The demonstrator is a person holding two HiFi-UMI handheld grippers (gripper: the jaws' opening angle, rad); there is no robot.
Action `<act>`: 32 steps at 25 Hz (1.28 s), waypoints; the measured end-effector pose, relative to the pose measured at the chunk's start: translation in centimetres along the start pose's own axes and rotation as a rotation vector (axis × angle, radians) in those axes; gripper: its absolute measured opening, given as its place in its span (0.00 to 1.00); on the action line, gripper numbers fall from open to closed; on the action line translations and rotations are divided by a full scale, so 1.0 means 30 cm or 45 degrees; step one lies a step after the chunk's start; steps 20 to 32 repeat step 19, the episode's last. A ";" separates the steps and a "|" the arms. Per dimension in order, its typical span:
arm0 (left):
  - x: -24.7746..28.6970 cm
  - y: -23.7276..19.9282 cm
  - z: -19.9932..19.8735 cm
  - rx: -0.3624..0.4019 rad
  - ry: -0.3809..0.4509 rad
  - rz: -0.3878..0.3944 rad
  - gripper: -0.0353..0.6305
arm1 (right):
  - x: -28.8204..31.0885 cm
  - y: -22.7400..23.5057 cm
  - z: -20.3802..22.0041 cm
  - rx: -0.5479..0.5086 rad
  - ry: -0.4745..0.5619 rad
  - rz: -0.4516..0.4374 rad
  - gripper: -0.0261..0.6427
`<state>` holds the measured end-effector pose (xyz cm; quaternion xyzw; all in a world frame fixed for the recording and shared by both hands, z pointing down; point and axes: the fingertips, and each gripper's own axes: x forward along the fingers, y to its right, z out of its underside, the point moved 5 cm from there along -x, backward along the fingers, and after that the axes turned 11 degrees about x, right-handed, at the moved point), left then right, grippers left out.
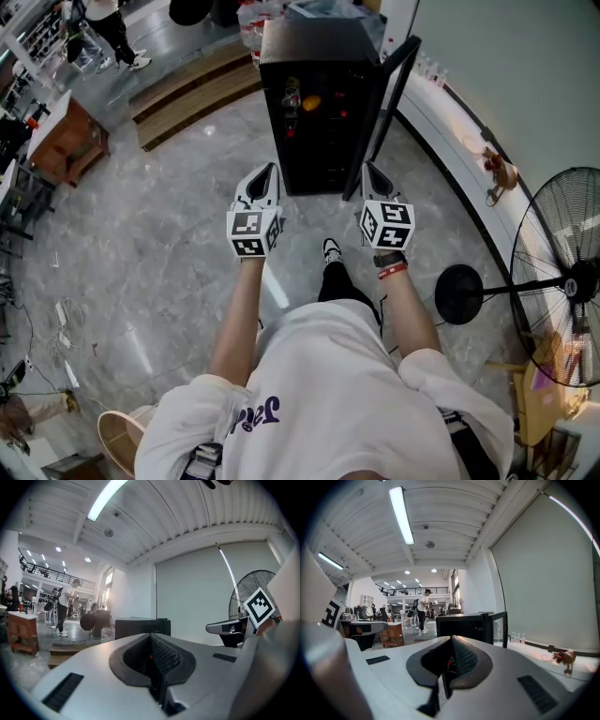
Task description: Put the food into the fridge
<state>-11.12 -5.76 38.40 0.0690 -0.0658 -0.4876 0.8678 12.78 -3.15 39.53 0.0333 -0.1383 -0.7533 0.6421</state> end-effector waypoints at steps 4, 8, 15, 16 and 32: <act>0.002 -0.003 0.009 -0.003 -0.015 -0.006 0.08 | 0.003 -0.003 0.002 0.004 -0.003 -0.008 0.06; 0.008 -0.005 0.022 -0.016 -0.026 -0.004 0.08 | 0.013 -0.006 0.000 0.013 0.003 -0.023 0.06; 0.009 -0.019 0.029 -0.020 -0.026 0.007 0.08 | 0.025 -0.027 0.008 0.002 -0.006 -0.037 0.06; 0.006 -0.018 0.030 -0.020 -0.025 0.007 0.08 | 0.023 -0.028 0.009 0.003 -0.005 -0.037 0.06; -0.003 -0.013 0.029 -0.018 -0.022 0.009 0.08 | 0.011 -0.028 0.011 0.008 -0.002 -0.037 0.06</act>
